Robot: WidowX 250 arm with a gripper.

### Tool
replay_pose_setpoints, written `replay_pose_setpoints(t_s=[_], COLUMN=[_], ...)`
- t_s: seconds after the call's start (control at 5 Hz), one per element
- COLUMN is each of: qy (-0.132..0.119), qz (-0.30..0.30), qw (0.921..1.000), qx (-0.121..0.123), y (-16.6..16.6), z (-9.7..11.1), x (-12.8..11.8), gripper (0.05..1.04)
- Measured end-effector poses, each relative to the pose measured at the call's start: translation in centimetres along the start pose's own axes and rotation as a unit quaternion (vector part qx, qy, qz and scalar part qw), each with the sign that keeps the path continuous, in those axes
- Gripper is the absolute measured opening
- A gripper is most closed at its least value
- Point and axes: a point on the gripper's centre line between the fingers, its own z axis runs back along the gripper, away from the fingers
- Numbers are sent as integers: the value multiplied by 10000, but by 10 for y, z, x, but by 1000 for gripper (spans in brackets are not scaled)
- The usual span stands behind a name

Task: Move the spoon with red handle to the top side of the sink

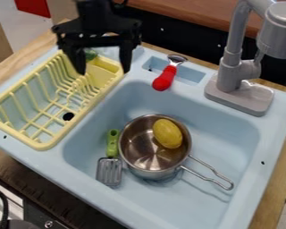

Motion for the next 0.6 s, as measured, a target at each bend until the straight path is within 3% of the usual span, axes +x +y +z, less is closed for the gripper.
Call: replay_pose_setpoints(t_s=[0.4,0.6], qy=[-130,51], qz=[-395,-591], qw=[9985,9980], qx=[354,202], y=[52,82], z=[-12,-12], x=[3,0], gripper=[997,997])
